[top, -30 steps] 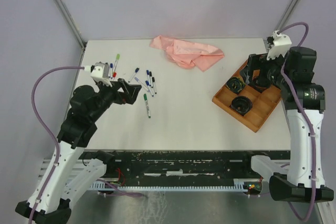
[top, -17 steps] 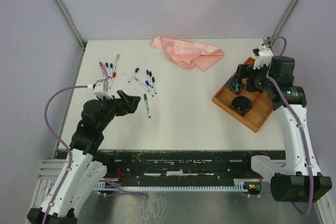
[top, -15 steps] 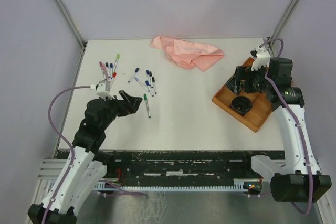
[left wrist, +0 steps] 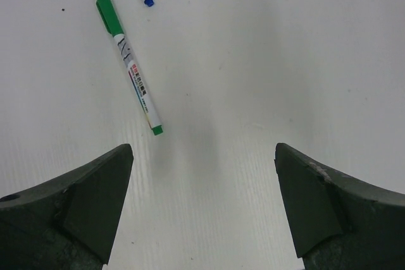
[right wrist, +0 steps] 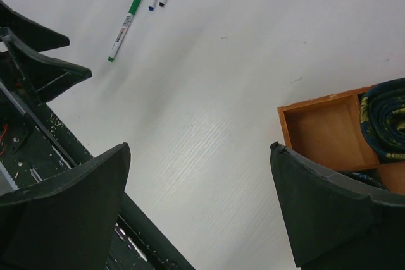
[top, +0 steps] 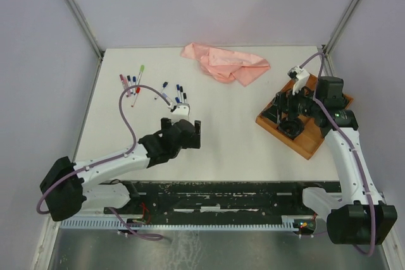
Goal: Open the pen caps
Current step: Pick up the pen from the center of the board.
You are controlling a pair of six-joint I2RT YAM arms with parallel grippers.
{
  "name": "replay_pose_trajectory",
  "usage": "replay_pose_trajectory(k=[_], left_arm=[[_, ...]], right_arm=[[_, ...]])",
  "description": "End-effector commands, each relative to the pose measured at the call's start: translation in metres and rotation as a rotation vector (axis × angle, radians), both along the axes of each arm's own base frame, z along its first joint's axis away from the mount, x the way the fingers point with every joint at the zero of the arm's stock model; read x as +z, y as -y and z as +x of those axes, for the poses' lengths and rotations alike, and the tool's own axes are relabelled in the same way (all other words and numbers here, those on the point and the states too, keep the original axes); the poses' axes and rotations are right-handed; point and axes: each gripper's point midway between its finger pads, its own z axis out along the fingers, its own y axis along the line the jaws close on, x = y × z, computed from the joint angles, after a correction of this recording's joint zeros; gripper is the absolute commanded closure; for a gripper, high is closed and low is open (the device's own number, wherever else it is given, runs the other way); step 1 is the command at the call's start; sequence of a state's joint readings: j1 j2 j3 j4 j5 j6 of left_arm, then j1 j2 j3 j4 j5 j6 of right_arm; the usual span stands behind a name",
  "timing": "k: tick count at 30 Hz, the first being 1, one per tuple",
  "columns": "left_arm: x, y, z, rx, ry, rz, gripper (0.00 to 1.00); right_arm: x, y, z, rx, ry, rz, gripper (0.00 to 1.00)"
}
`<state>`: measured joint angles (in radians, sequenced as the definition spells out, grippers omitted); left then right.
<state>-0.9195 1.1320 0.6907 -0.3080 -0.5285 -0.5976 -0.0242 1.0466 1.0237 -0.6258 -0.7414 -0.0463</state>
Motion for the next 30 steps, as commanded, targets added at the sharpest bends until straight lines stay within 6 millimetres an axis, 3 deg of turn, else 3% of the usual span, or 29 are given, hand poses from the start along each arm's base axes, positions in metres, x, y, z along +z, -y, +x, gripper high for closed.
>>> replay_pose_trajectory(k=[1,6,11,18,20,24,30], left_arm=[[0.007,-0.002,0.027,0.117,0.066,0.028,0.01],[-0.02,-0.012,0.043,0.151,-0.017,-0.027,0.1],[-0.035,-0.019,0.055,0.195,-0.047,-0.043,0.18],[-0.057,-0.038,0.073,0.293,-0.11,0.108,0.39],[-0.061,-0.044,0.076,0.319,-0.105,0.14,0.41],[-0.071,-0.048,0.08,0.331,-0.128,0.147,0.64],[-0.079,-0.047,0.082,0.318,-0.154,0.14,0.65]], right_arm=[[0.006,-0.011,0.0,0.102,0.087,0.01,0.01],[0.003,-0.01,0.0,0.114,0.059,-0.037,0.01],[0.004,-0.012,-0.002,0.129,0.048,-0.047,0.01],[0.003,-0.01,-0.001,0.12,0.042,-0.063,0.01],[0.004,-0.009,0.0,0.113,0.046,-0.069,0.01],[0.004,-0.009,0.0,0.107,0.044,-0.07,0.01],[0.003,-0.009,0.0,0.109,0.044,-0.067,0.01]])
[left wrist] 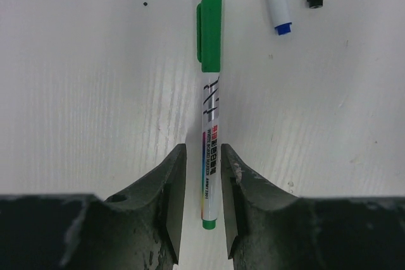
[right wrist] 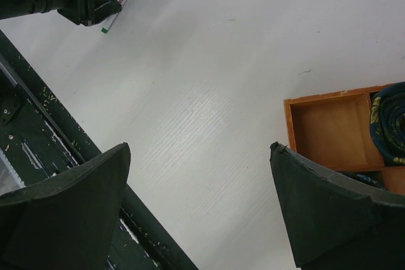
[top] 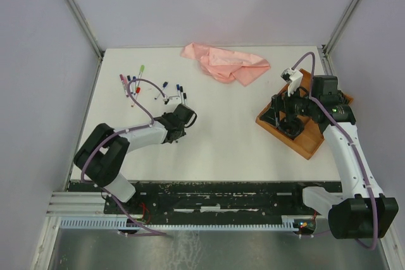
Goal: Open the pen caps
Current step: Pick up the pen from the center of the board.
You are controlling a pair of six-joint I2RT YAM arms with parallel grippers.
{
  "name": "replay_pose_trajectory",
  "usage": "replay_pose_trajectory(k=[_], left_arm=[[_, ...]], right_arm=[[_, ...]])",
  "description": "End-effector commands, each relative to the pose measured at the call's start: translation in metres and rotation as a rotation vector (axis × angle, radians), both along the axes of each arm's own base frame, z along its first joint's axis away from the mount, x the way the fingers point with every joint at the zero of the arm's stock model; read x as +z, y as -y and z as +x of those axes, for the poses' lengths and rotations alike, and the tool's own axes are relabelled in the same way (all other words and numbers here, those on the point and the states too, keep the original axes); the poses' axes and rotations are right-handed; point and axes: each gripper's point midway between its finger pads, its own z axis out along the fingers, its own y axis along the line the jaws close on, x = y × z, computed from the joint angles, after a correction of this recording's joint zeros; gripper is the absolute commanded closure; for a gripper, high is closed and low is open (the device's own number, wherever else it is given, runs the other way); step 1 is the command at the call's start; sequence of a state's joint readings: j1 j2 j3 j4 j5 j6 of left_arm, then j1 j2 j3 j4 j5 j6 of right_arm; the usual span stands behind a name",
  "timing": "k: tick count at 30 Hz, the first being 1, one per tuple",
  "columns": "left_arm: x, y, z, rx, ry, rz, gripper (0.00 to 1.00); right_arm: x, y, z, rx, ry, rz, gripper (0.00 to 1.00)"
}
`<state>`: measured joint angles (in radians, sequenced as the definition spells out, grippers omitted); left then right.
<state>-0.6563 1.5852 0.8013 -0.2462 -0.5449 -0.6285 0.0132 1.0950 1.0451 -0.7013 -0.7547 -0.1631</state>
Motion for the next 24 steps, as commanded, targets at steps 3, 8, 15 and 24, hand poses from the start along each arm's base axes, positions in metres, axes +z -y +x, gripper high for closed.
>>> replay_pose_trajectory(k=[3,8,15,24], left_arm=[[0.008,0.011,0.017,0.014,0.037,-0.049,0.64],[0.005,0.014,0.018,0.001,0.03,-0.058,0.64],[-0.006,0.006,0.015,0.013,-0.001,-0.045,0.67],[-0.009,0.005,0.006,0.013,-0.009,-0.078,0.81]], right_arm=[[0.017,-0.002,0.007,0.012,0.064,-0.007,0.01],[0.016,-0.003,0.007,0.015,0.061,-0.007,0.01],[0.016,-0.004,0.006,0.017,0.057,-0.004,0.01],[0.016,-0.011,0.003,0.042,0.05,0.03,0.01]])
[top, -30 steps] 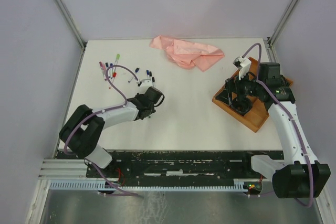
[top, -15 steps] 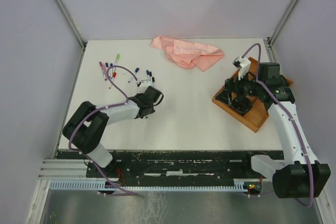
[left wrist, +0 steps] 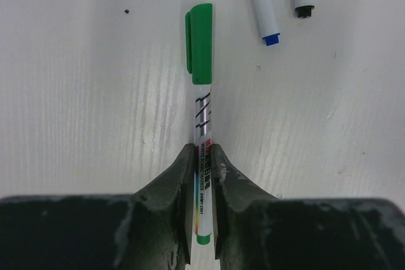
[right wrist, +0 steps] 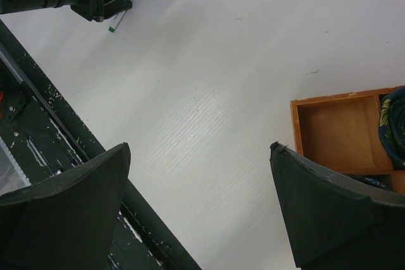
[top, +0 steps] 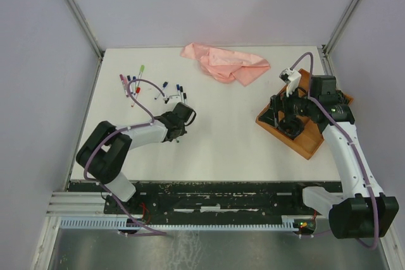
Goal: Open the pen caps
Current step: Pick up the pen from the center of the board.
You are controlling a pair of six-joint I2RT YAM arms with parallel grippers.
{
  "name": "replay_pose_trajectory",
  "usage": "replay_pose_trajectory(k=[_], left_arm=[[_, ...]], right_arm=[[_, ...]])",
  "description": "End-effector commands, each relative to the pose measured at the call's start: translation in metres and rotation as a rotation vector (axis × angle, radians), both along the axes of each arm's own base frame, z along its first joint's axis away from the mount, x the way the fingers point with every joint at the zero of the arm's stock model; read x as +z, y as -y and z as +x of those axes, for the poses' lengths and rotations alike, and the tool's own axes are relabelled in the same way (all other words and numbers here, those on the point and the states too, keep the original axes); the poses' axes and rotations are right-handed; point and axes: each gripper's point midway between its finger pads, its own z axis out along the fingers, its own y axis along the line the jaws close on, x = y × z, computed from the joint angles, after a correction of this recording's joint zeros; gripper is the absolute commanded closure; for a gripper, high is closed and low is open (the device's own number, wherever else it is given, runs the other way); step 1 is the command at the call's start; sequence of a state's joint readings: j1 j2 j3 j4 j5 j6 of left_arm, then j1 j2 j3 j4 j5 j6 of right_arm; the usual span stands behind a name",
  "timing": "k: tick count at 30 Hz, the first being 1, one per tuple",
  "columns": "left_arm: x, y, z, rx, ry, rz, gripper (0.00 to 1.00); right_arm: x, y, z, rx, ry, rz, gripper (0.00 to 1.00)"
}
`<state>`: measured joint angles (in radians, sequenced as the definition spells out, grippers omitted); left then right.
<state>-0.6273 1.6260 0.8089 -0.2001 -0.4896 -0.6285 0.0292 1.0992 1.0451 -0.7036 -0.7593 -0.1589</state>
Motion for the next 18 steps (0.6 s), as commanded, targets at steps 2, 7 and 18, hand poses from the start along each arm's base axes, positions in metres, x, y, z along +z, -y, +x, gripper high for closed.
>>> replay_pose_trajectory(k=[2,7,18], left_arm=[[0.0,-0.001,-0.004,0.014,0.008,-0.036,0.87],[0.013,-0.002,-0.009,0.018,0.037,-0.074,0.97],[0.081,0.021,-0.022,-0.092,0.234,-0.353,0.97]], right_arm=[[0.018,-0.008,0.004,0.031,0.063,0.034,0.01],[0.018,-0.015,0.001,0.053,0.055,0.059,0.01],[0.015,-0.033,-0.004,0.107,0.015,0.152,0.01]])
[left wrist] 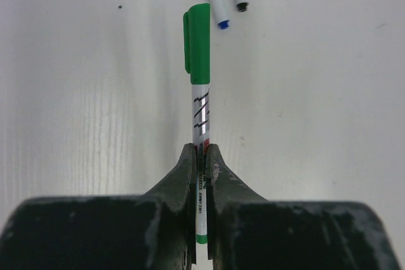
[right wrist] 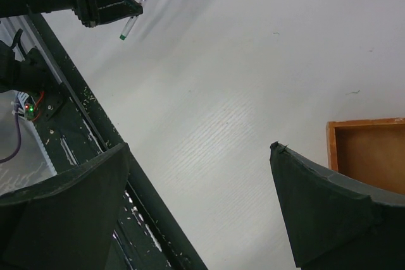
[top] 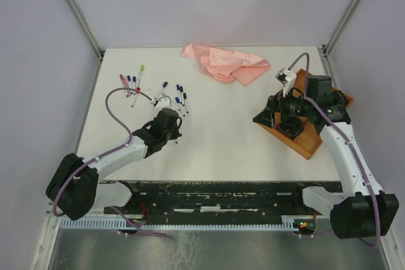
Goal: Open the pen caps
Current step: Pick up the pen from the center of the board.
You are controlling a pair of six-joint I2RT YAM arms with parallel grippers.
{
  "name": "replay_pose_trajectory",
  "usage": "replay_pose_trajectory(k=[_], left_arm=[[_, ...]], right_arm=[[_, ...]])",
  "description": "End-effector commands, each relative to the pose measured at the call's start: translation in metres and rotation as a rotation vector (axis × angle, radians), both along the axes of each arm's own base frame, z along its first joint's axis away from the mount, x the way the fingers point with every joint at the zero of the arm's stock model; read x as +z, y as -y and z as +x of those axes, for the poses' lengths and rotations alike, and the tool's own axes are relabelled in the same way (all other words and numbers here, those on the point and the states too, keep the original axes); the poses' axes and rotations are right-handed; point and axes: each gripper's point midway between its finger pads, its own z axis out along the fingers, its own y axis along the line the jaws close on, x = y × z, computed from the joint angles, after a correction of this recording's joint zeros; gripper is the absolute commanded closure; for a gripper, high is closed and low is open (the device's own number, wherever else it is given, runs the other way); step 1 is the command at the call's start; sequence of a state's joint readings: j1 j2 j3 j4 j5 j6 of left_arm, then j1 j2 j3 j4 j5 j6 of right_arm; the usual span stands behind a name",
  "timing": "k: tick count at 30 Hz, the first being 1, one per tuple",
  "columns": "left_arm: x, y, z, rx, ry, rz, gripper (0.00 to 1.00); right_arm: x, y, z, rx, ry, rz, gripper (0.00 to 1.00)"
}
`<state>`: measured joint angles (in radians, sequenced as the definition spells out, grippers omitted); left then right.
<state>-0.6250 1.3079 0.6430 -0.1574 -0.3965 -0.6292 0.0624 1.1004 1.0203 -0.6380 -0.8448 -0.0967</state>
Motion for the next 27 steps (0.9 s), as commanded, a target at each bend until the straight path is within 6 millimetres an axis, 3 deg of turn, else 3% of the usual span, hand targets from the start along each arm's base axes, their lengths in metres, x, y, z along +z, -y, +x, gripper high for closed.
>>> replay_pose_trajectory(k=[1,8,13,20,27], left_arm=[[0.04,0.024,-0.001,-0.061,0.137,-0.213,0.97],[0.103,0.062,-0.029,-0.233,0.354,-0.543,0.97],[0.15,0.084,-0.059,-0.345,0.533,-0.794,0.97],[0.185,0.1,-0.085,-0.407,0.678,-0.903,0.97],[0.206,0.102,-0.088,-0.382,0.768,-0.966,0.97]], right_arm=[[0.009,-0.012,0.002,0.04,0.019,0.073,0.01],[0.016,-0.026,-0.002,0.079,-0.012,0.185,0.01],[0.016,-0.038,0.0,0.088,-0.04,0.276,0.01],[0.021,-0.054,-0.006,0.144,-0.063,0.368,0.01],[0.032,-0.062,-0.006,0.162,-0.074,0.441,0.01]])
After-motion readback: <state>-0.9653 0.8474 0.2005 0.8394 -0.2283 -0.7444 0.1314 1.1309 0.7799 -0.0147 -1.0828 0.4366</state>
